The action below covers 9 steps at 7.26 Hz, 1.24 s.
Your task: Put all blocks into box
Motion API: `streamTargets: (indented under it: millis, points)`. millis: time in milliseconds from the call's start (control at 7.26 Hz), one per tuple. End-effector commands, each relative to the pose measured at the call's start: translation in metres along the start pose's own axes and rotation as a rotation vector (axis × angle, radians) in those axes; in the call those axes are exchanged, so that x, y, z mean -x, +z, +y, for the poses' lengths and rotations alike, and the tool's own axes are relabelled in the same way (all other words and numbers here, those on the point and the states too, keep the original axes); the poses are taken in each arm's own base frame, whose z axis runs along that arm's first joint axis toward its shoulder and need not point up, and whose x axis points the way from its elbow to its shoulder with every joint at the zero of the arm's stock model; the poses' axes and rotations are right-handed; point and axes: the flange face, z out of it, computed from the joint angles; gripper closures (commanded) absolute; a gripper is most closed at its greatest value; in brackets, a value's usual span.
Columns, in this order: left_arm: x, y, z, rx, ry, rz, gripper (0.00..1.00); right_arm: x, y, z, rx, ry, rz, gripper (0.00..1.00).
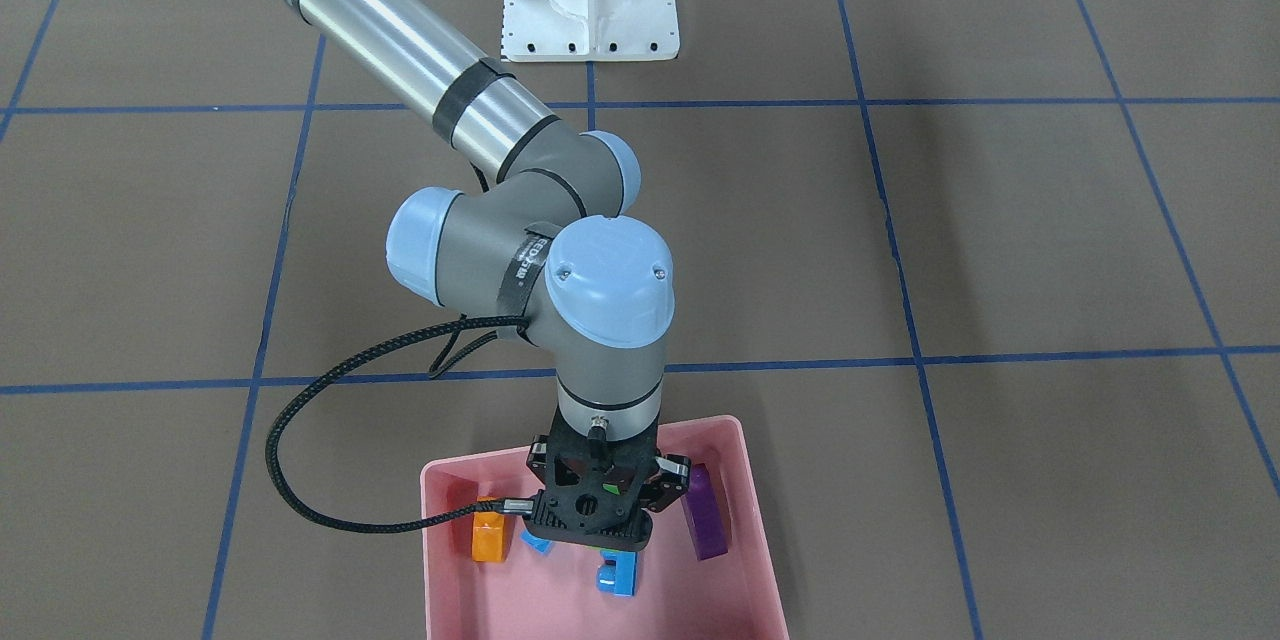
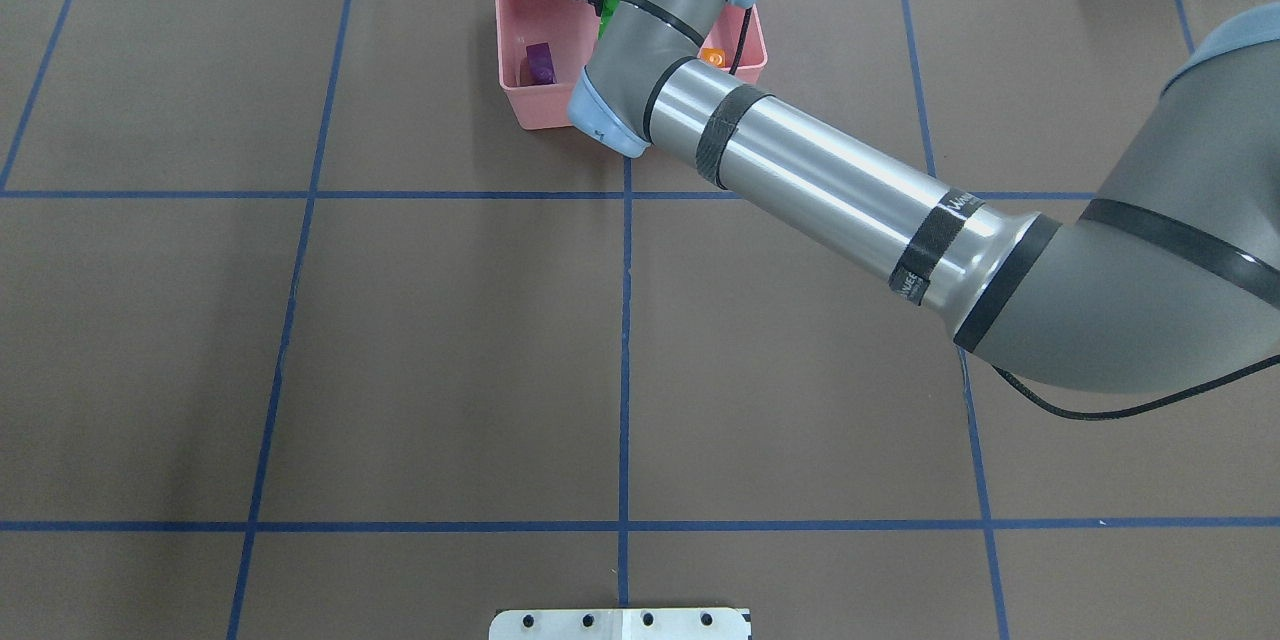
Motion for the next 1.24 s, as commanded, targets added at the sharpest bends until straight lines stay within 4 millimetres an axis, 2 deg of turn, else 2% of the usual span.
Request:
streamTargets:
  millis: [0, 276, 413, 551, 689, 827, 965, 1103]
  points:
    - [0.000, 0.000, 0.000, 0.000, 0.001, -0.002, 0.00, -0.002, 0.006, 0.005, 0.013, -0.032, 0.033, 0.01]
    - [0.000, 0.000, 0.000, 0.001, 0.001, -0.001, 0.00, -0.003, 0.000, -0.002, 0.021, -0.063, 0.026, 0.01]
    - [0.001, 0.000, 0.000, 0.003, 0.000, -0.009, 0.00, -0.009, -0.019, -0.016, 0.072, -0.088, 0.044, 0.00]
    - [0.001, 0.000, 0.001, 0.003, 0.001, -0.011, 0.00, -0.016, -0.054, -0.028, 0.126, -0.127, 0.109, 0.00]
    - [0.002, 0.001, 0.002, 0.006, -0.002, -0.010, 0.00, -0.035, -0.080, -0.035, 0.174, -0.177, 0.190, 0.00]
    - [0.006, 0.006, 0.009, 0.014, -0.010, -0.008, 0.00, -0.080, -0.096, -0.053, 0.189, -0.245, 0.164, 0.00]
    - [0.008, 0.008, 0.011, 0.020, -0.016, -0.010, 0.00, -0.143, -0.104, -0.075, 0.250, -0.265, 0.072, 0.00]
    - [0.008, 0.008, 0.011, 0.019, -0.015, -0.007, 0.00, -0.214, -0.113, -0.087, 0.269, -0.355, 0.002, 0.00]
